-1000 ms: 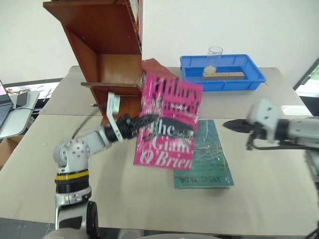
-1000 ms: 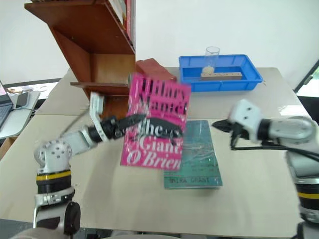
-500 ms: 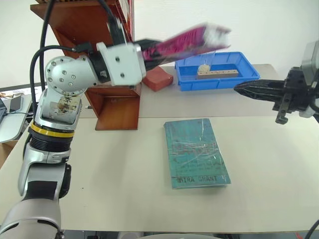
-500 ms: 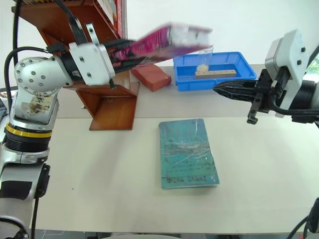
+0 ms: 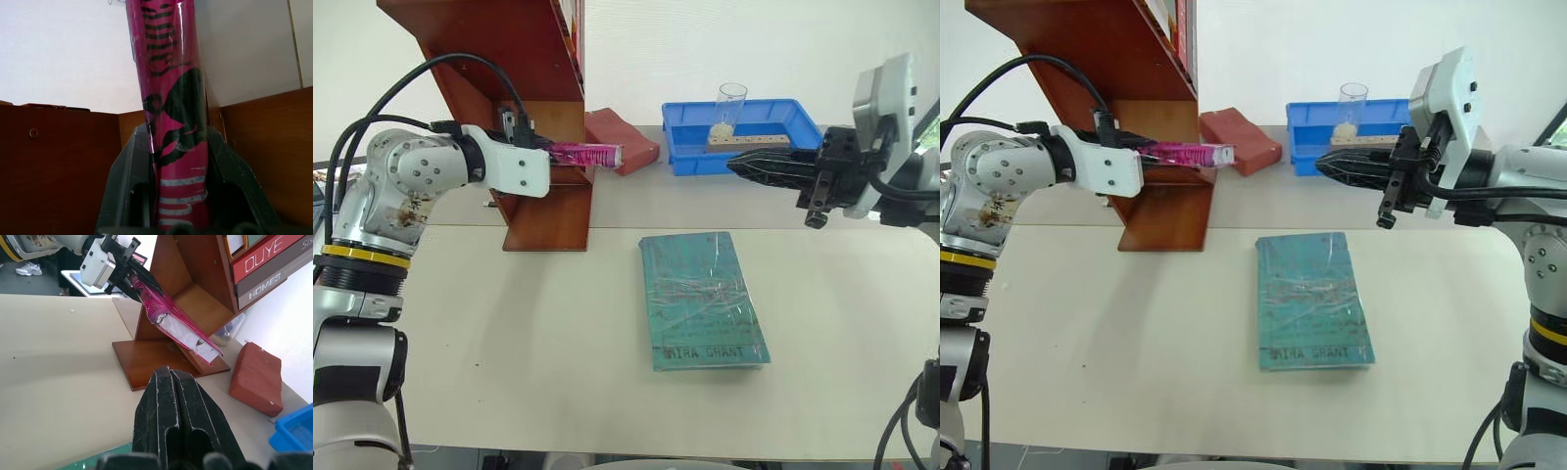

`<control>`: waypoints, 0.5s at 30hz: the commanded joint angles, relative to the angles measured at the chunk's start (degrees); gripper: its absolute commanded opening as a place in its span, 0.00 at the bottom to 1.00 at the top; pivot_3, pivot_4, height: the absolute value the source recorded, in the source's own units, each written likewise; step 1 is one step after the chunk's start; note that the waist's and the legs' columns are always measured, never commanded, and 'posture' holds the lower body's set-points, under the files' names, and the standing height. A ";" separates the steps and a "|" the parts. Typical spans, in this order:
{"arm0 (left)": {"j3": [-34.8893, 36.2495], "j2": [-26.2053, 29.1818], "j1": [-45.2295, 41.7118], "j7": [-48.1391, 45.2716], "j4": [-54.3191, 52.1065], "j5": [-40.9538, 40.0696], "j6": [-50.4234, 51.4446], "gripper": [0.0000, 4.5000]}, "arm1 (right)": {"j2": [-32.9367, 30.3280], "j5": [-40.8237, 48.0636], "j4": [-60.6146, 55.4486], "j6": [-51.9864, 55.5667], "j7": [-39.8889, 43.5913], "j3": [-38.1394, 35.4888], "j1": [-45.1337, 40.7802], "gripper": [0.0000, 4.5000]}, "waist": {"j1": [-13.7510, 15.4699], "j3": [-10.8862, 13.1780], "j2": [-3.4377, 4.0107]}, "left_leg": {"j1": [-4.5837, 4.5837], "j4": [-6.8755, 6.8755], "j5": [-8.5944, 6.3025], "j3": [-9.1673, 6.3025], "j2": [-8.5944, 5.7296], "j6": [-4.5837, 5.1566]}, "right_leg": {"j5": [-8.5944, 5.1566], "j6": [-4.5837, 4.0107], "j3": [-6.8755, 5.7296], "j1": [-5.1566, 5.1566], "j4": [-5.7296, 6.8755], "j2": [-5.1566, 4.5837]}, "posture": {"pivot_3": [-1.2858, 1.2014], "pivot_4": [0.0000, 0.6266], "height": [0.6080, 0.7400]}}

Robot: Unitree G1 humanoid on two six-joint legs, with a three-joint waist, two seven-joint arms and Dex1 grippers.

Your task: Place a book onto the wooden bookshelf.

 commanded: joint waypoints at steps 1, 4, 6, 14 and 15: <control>1.84 1.05 0.80 -1.10 -1.59 -0.33 4.44 0.15 | -0.06 -0.31 -0.09 -2.05 0.04 -0.82 -1.74 0.00 | 0.00 -0.01 0.02 | 0.01 -0.01 0.00 0.00 0.00 0.01 | 0.00 0.00 0.00 -0.01 0.02 0.00 | 0.52 0.24 0.31; 2.11 1.47 2.20 -2.46 -3.59 -0.95 6.75 0.56 | -0.03 -0.48 0.12 -2.56 0.19 -0.79 -1.40 0.00 | -0.26 -0.05 0.07 | 0.10 -0.08 0.02 -0.01 0.02 0.04 | -0.01 0.02 -0.01 -0.02 0.07 0.03 | 0.52 0.24 0.31; 2.67 1.77 3.08 -3.46 -5.43 -1.74 8.02 0.78 | -0.12 -0.77 0.30 -3.02 0.42 -0.76 -1.05 0.00 | -0.31 -0.07 0.11 | 0.17 -0.09 0.02 0.00 0.02 0.04 | -0.01 0.02 -0.02 0.00 0.09 0.03 | 0.52 0.24 0.31; 8.75 6.23 4.46 -9.79 -13.40 -9.42 15.49 0.99 | -0.80 -2.18 1.73 -4.65 1.96 -0.65 -0.62 0.00 | -0.24 -0.04 0.01 | 0.10 -0.07 0.03 0.02 0.08 0.05 | -0.01 0.01 -0.03 -0.08 0.12 0.07 | 0.52 0.24 0.31; 10.29 6.83 4.30 -10.60 -14.50 -11.31 17.70 0.99 | -0.84 -2.36 1.94 -4.79 2.16 -0.65 -0.63 0.00 | -0.24 -0.03 0.00 | 0.11 -0.07 0.03 0.02 0.08 0.05 | -0.01 0.01 -0.04 -0.08 0.12 0.06 | 0.52 0.24 0.31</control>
